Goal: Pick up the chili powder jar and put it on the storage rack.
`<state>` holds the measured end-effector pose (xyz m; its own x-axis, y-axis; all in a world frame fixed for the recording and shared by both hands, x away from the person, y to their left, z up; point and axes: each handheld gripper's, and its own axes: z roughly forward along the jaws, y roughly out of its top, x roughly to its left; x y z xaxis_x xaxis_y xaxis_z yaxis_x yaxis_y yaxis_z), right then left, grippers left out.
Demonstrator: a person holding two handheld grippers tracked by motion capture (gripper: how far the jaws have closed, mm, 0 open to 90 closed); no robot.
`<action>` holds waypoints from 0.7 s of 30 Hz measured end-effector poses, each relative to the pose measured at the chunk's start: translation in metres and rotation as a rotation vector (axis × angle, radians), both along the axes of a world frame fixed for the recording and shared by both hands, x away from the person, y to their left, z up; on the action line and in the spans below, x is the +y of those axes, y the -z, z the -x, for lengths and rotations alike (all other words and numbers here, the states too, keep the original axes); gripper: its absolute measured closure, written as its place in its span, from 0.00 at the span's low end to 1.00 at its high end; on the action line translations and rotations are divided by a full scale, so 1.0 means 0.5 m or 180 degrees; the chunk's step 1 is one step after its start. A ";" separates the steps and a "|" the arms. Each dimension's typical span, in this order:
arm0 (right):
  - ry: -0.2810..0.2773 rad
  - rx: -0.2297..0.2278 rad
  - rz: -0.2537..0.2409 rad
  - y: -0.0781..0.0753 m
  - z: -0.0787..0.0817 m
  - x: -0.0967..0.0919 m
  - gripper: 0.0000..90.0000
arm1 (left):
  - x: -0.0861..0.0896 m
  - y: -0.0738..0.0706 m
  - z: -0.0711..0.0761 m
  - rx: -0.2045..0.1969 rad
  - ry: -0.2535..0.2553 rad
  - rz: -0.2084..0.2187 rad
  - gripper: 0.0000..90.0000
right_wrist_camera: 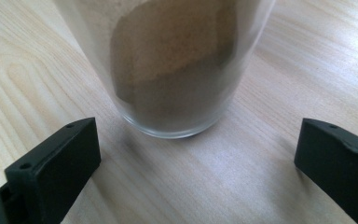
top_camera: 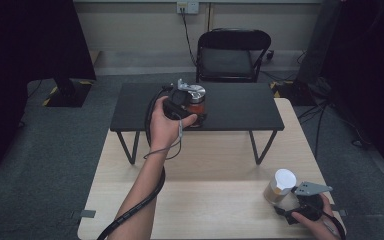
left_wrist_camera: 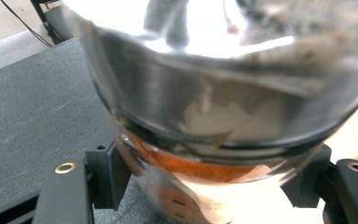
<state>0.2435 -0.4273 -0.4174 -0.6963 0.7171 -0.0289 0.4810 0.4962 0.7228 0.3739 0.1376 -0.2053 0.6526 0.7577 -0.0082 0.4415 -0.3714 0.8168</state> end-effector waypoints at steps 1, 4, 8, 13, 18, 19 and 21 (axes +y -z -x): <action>0.0000 0.0000 0.0000 0.000 0.000 0.000 0.00 | 0.000 0.001 -0.001 0.0002 -0.0011 0.0011 0.34; 0.0000 0.0000 0.0000 0.000 0.000 0.000 0.00 | -0.003 0.001 -0.003 -0.0003 -0.0025 0.0002 0.34; 0.0000 0.0000 0.0000 0.000 0.000 0.000 0.00 | -0.006 0.002 -0.002 -0.0018 -0.0048 0.0003 0.34; 0.0000 0.0000 0.0000 0.000 0.000 0.000 0.00 | -0.006 0.004 0.000 -0.0034 -0.0046 -0.0011 0.34; 0.0000 0.0001 0.0000 0.000 0.000 0.000 0.00 | -0.009 0.005 0.005 -0.0055 -0.0073 -0.0012 0.33; 0.0000 0.0000 0.0000 0.000 0.000 0.000 0.00 | -0.009 0.006 0.006 -0.0057 -0.0081 -0.0007 0.33; 0.0000 0.0000 0.0000 0.000 0.000 0.000 0.00 | -0.009 0.005 0.007 -0.0059 -0.0099 -0.0001 0.31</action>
<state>0.2435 -0.4273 -0.4174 -0.6963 0.7172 -0.0289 0.4811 0.4963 0.7227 0.3703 0.1332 -0.2078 0.6287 0.7776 0.0039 0.4376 -0.3580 0.8248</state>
